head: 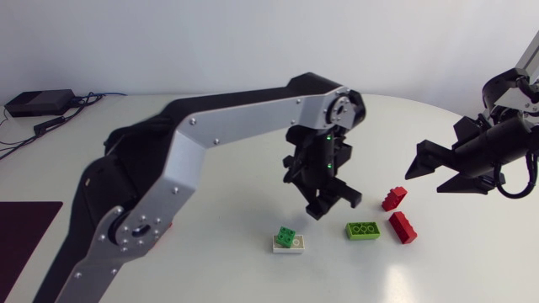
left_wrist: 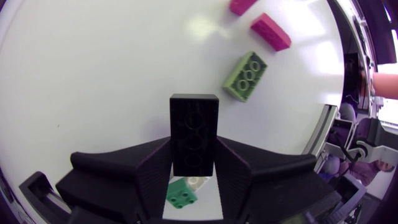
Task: Sort duplo bricks by size, large to the right and small to the left
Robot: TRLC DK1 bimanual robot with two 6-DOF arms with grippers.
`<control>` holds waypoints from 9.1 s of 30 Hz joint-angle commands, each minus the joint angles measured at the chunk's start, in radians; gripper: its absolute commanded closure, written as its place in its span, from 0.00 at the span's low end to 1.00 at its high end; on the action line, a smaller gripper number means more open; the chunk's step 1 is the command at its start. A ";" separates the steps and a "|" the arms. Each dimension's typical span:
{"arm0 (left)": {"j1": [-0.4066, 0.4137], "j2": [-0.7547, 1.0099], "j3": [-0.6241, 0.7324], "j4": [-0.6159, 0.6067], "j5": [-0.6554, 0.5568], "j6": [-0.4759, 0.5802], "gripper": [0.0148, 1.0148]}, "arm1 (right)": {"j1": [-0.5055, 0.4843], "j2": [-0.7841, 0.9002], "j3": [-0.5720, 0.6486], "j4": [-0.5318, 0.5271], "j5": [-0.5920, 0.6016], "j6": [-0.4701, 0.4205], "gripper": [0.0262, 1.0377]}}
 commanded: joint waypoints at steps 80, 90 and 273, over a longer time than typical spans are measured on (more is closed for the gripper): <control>0.002 -0.226 -0.506 0.125 -0.033 -0.002 0.76 | 0.063 -0.067 -0.066 -0.006 -0.012 0.020 0.05; 0.009 -0.263 -0.512 0.131 -0.039 0.002 0.77 | 0.060 -0.081 -0.067 -0.012 -0.012 0.019 0.05; 0.478 -0.821 -1.090 0.372 -0.042 0.074 0.04 | 0.146 -0.143 -0.205 0.203 -0.002 -0.630 0.04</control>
